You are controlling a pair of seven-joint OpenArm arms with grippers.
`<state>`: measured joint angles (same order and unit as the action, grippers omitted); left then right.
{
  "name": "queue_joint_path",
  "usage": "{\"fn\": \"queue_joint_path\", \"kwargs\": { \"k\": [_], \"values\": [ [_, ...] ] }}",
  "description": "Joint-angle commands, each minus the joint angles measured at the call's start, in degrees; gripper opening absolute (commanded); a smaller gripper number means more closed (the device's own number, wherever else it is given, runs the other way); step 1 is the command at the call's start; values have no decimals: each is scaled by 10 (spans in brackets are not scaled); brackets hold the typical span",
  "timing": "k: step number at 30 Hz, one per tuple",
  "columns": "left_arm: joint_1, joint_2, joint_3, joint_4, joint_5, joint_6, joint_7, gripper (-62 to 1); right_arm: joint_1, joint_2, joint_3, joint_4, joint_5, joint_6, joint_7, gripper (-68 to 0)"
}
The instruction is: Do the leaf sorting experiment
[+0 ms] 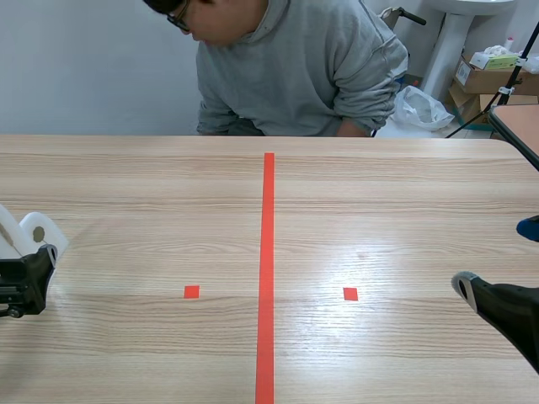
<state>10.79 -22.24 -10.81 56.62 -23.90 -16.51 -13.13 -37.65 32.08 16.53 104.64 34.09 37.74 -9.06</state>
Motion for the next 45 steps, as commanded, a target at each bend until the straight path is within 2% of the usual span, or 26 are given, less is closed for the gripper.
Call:
{"fn": "queue_joint_path", "kwargs": {
  "k": [1, 8, 19, 22, 26, 29, 35, 41, 45],
  "values": [
    [-3, -3, 0, 9, -5, -1, -8, 14, 7, 6, 3, 3, 7, -2, 10, 4],
    [4, -13, -3, 42, -5, -1, -8, 14, 7, 6, 3, 3, 7, -2, 10, 4],
    [76, -59, -26, 239, -5, -8, 17, 14, 7, 6, 3, 3, 7, -2, 10, 4],
    [95, -68, -26, 295, -5, -35, 31, 14, 7, 6, 3, 3, 7, -2, 10, 4],
    [115, -87, -19, 348, -5, -96, 37, 14, 7, 6, 3, 3, 7, -2, 10, 4],
    [121, -110, 5, 361, -5, -118, 38, 14, 7, 6, 3, 3, 7, -2, 10, 4],
    [121, -151, 82, 361, -5, -120, 38, 14, 13, 6, 3, 3, 7, -2, 10, 4],
    [126, -157, 142, 361, -3, -120, 57, 14, 16, 8, 3, 3, 7, -2, 10, 4],
    [132, -157, 158, 362, -2, -117, 78, 14, 16, 8, 3, 3, 6, -2, 10, 4]
  ]
}}
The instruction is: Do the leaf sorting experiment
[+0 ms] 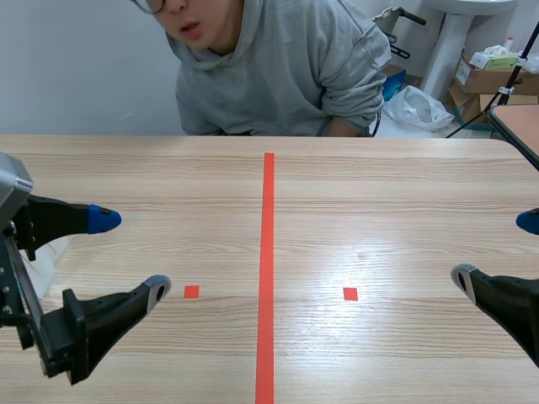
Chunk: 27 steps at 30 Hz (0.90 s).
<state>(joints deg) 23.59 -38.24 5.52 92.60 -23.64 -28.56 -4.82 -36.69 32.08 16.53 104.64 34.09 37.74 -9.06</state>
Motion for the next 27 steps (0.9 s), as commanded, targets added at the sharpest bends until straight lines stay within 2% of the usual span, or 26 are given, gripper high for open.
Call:
{"fn": "queue_joint_path", "kwargs": {
  "k": [1, 7, 27],
  "values": [
    [5, 2, -4, 2, -5, 7, 1, 14, 7, 8, 3, 3, 6, -2, 10, 4],
    [14, 1, -4, 2, 7, 25, 17, 14, 7, 8, 3, 3, 6, -2, 10, 4],
    [17, 1, -4, 5, 7, 22, -10, 14, 7, 8, 3, 3, 6, -2, 8, 4]
  ]
}}
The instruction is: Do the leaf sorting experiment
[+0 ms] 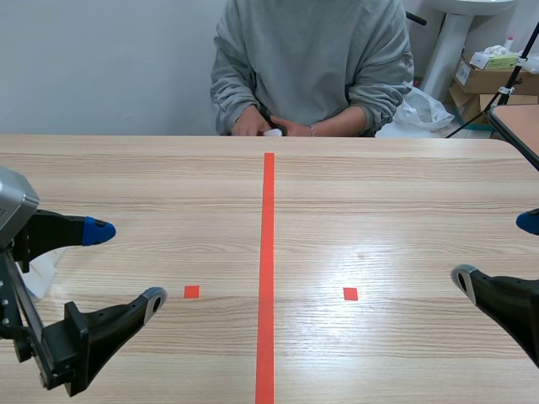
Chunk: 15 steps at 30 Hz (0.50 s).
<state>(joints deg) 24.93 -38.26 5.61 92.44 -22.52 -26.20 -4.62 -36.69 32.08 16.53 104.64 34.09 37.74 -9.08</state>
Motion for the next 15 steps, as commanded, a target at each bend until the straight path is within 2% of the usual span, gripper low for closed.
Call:
{"fn": "queue_joint_path", "kwargs": {
  "k": [1, 5, 15],
  "values": [
    [7, 1, -5, 7, -6, -3, -15, 14, 7, 8, 3, 3, 6, -2, 8, 4],
    [30, 2, -5, 7, -19, -6, -32, 14, 7, 8, 3, 3, 6, -2, 8, 4],
    [75, 24, -6, 27, -17, -6, -50, 14, 7, 8, 3, 3, 6, -2, 8, 4]
  ]
}}
